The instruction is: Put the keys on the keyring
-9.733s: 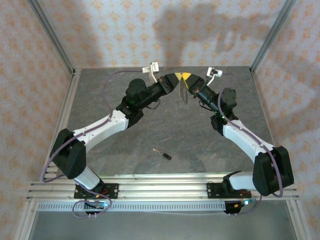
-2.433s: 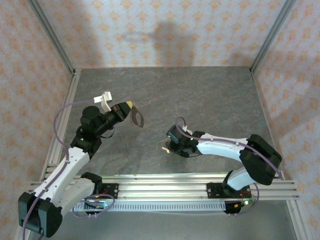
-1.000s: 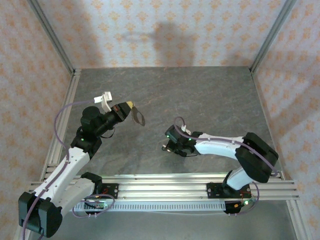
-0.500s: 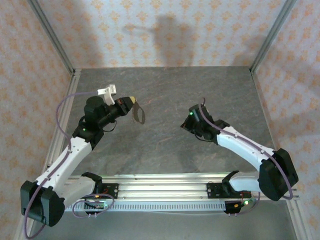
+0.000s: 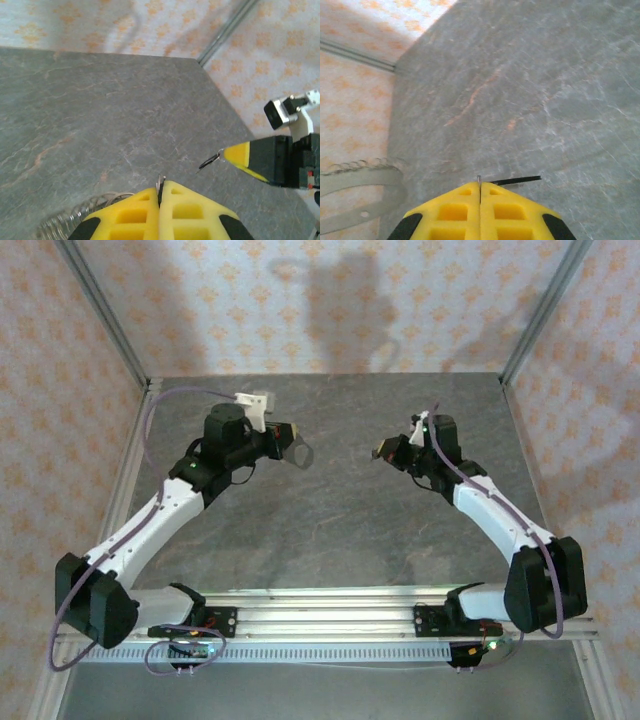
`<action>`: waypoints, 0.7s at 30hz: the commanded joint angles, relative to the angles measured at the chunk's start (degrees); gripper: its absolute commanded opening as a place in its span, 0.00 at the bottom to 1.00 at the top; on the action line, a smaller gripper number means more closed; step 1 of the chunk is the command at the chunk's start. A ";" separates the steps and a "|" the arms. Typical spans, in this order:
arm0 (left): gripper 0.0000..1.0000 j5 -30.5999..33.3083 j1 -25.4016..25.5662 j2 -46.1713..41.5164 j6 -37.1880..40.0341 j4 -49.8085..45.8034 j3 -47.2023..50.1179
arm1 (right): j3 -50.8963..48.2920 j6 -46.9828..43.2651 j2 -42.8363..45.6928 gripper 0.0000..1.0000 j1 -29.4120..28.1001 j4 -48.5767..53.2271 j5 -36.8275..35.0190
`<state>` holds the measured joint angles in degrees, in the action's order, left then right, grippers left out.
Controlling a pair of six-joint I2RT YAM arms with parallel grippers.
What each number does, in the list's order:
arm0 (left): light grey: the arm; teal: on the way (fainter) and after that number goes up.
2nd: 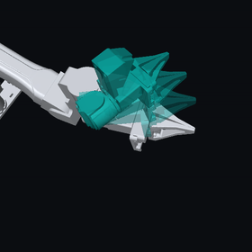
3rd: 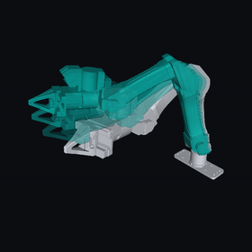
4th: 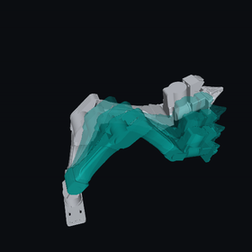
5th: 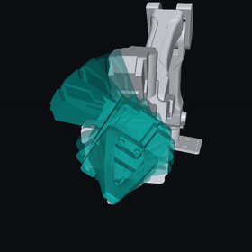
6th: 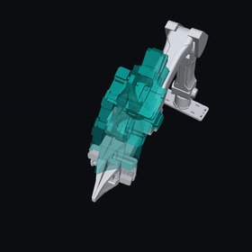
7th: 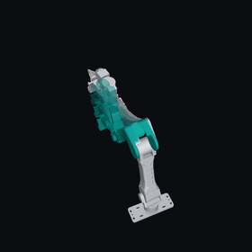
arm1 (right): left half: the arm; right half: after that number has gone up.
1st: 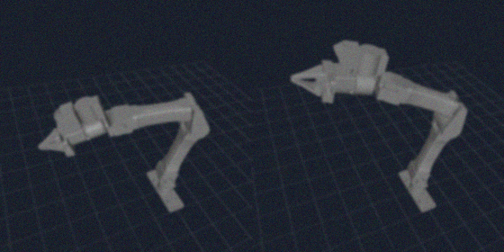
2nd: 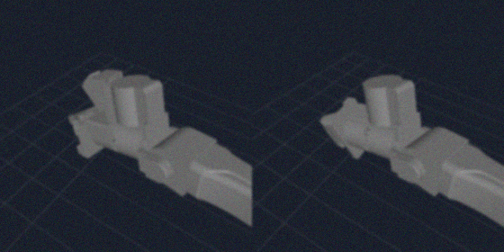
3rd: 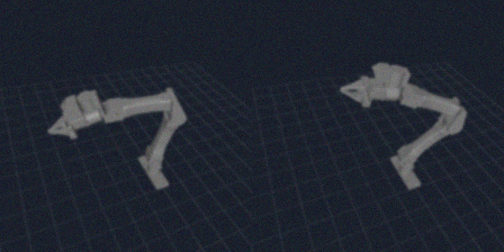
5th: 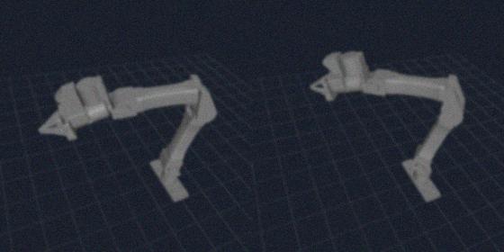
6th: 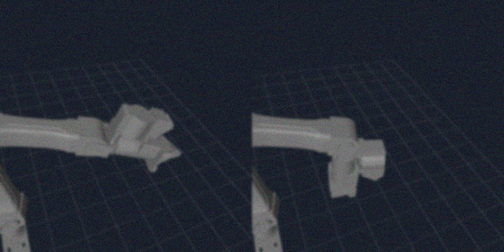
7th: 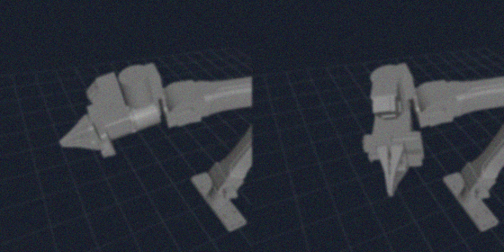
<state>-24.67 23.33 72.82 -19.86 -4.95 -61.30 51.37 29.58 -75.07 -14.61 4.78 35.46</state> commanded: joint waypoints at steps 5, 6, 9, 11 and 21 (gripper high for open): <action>0.00 -7.73 0.21 6.09 3.91 3.79 -5.82 | 2.83 -4.96 0.49 0.00 2.19 -7.36 12.90; 0.00 -9.40 0.22 7.01 4.27 4.42 -6.61 | 2.94 -5.17 0.67 0.00 2.32 -7.71 13.42; 0.00 -13.93 0.56 8.84 4.79 7.68 -7.47 | 2.87 -5.10 1.28 0.00 2.46 -9.04 14.48; 0.00 -16.28 0.87 9.89 5.38 9.00 -8.23 | 2.44 -4.59 1.80 0.00 2.40 -10.78 15.13; 0.00 -22.70 5.32 16.05 10.16 7.15 -16.57 | 1.19 -1.85 5.48 0.00 2.42 -14.29 13.55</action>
<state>-44.29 27.29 88.16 -12.51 0.38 -74.72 52.47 27.18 -72.18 -12.53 -6.52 49.32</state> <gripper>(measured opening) 0.047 0.047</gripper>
